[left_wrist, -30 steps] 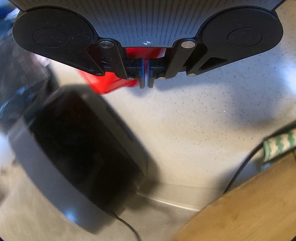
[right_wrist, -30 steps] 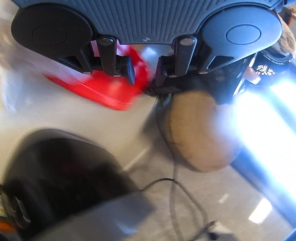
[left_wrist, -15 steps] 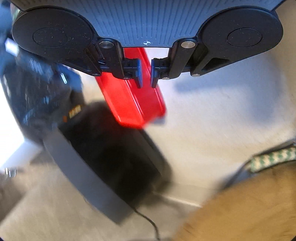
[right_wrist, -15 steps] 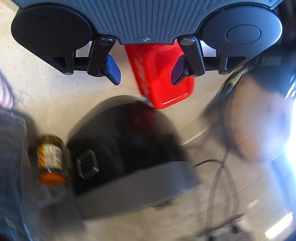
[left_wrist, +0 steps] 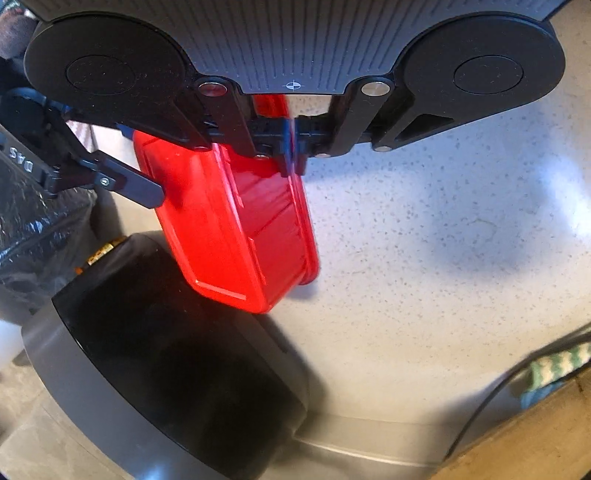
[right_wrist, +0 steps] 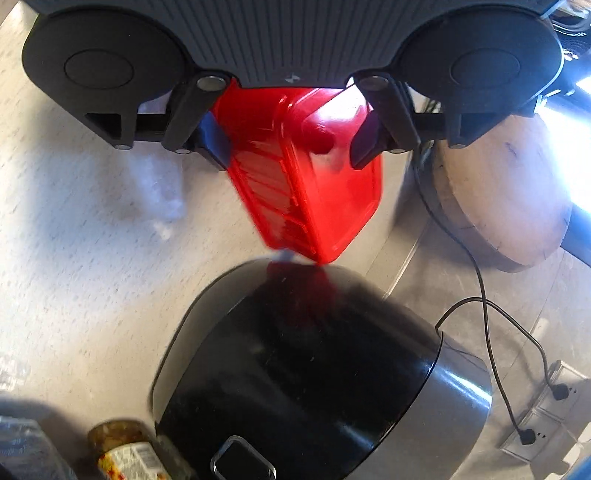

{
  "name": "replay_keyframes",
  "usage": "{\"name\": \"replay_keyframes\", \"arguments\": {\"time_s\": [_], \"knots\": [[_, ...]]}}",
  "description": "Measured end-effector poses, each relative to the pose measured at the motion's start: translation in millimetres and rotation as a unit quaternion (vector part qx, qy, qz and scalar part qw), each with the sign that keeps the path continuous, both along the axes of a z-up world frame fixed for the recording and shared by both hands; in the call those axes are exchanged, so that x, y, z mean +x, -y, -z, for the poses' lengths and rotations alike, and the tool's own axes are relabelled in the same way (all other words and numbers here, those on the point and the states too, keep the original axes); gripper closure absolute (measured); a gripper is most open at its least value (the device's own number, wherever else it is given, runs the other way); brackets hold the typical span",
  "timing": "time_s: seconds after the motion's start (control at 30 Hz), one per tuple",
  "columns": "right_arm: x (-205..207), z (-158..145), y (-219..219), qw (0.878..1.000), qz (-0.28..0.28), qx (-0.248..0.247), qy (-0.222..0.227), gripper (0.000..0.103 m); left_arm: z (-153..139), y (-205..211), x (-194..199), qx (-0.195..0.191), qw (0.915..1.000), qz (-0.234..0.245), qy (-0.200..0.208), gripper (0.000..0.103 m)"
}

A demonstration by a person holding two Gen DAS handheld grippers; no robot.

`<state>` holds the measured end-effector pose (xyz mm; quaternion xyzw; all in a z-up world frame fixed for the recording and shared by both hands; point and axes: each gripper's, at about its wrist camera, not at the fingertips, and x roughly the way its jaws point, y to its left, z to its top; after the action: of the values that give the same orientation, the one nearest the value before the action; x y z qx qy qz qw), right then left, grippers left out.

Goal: Collect trash

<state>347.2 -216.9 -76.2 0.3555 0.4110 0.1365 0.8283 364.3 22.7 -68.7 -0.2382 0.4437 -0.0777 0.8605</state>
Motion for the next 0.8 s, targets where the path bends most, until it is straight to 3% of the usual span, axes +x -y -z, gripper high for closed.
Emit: {"name": "replay_keyframes", "arguments": {"time_s": [0.13, 0.17, 0.2, 0.23, 0.27, 0.33, 0.4, 0.57, 0.7, 0.8], "knots": [[-4, -32, -20, 0.999, -0.018, 0.024, 0.022, 0.020, -34, -11, -5, 0.007, 0.9988, -0.018, 0.045, 0.101], [-5, -48, -25, 0.998, -0.032, 0.028, 0.041, 0.029, -42, -16, -2, -0.031, 0.9977, 0.007, 0.059, 0.094], [-1, -63, -31, 0.992, -0.076, 0.077, 0.061, 0.035, -49, -20, -2, -0.097, 0.9923, 0.041, 0.064, 0.092], [5, -74, -37, 0.978, -0.127, 0.155, 0.058, 0.035, -58, -19, -4, -0.117, 0.9893, 0.055, 0.069, 0.088], [6, -88, -43, 0.967, -0.146, 0.199, 0.061, 0.035, -71, -15, -9, -0.090, 0.9906, 0.056, 0.086, 0.089], [-1, -127, -54, 0.976, -0.128, 0.140, 0.110, 0.035, -91, -11, -22, -0.016, 0.9924, 0.039, 0.115, 0.088], [-11, -150, -56, 0.982, -0.101, 0.050, 0.148, 0.035, -95, -19, -35, -0.004, 0.9941, 0.012, 0.108, 0.088], [-32, -134, -43, 0.979, -0.090, -0.115, 0.142, 0.032, -76, -31, -66, 0.020, 0.9970, -0.043, 0.062, 0.088], [-54, -85, -55, 0.946, -0.119, -0.272, 0.129, 0.032, -58, -25, -84, 0.067, 0.9956, -0.055, 0.037, 0.088], [-67, -54, -69, 0.914, -0.146, -0.353, 0.136, 0.032, -50, -25, -89, 0.070, 0.9960, -0.051, 0.025, 0.088]]}}
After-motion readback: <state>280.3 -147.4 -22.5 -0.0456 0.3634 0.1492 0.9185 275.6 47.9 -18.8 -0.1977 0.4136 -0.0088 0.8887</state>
